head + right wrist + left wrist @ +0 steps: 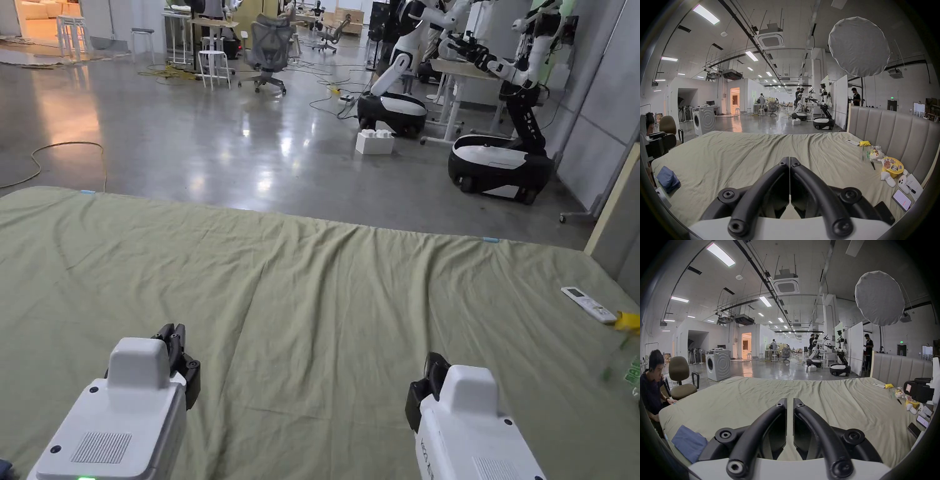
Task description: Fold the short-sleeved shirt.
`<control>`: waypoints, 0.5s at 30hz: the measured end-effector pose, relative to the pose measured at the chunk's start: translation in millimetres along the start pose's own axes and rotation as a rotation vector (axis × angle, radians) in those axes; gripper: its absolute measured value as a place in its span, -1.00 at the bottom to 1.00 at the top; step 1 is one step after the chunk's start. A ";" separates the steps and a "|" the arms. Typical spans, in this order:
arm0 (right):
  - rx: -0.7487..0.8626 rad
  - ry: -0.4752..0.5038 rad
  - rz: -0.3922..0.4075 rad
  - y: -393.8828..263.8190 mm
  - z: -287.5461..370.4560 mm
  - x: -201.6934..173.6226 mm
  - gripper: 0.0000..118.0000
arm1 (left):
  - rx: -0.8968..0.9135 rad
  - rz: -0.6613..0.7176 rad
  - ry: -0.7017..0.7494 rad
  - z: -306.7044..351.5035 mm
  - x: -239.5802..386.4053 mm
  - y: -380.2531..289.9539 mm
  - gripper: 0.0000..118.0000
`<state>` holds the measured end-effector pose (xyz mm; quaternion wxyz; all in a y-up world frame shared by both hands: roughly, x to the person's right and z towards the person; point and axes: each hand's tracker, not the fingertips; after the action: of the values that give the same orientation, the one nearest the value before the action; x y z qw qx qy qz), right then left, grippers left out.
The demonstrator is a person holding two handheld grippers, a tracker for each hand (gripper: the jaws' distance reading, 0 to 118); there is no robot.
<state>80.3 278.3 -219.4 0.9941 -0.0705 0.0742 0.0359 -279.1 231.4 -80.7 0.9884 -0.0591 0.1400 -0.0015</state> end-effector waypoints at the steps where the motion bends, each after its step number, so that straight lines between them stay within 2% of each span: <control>1: 0.000 0.000 0.000 -0.2 0.0 0.0 -0.98 | 0.002 0.001 0.006 0.9 0.3 -0.2 -0.88; 3: -0.001 -0.005 0.008 -0.6 0.1 -0.1 -0.91 | 0.000 0.009 0.004 0.4 -1.7 -0.9 -0.82; 4: 0.000 -0.007 0.009 -0.6 0.2 -0.2 -0.58 | -0.008 0.015 -0.002 0.1 -2.8 -0.5 -0.59; 6: -0.001 -0.006 0.006 -0.5 0.3 -0.3 0.16 | -0.008 0.016 0.003 1.5 -1.8 -0.9 0.05; 7: -0.006 -0.005 0.002 -0.6 -0.1 -0.3 0.45 | -0.008 0.012 0.009 1.4 -2.4 -1.4 0.27; 8: -0.006 -0.005 -0.001 -0.8 -0.3 -0.3 0.55 | -0.004 0.006 0.017 3.4 -1.6 -1.6 0.29; 13: 0.012 -0.015 0.018 -0.9 1.5 -3.1 0.63 | 0.004 -0.031 0.036 7.4 -2.4 -0.4 0.34; 15: 0.011 -0.009 0.015 -1.1 1.7 -3.2 0.79 | -0.004 -0.026 0.037 7.7 -3.9 -0.4 0.44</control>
<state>77.6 277.3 -217.1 0.9945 -0.0645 0.0707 0.0433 -280.8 232.0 -72.3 0.9854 -0.0631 0.1575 -0.0149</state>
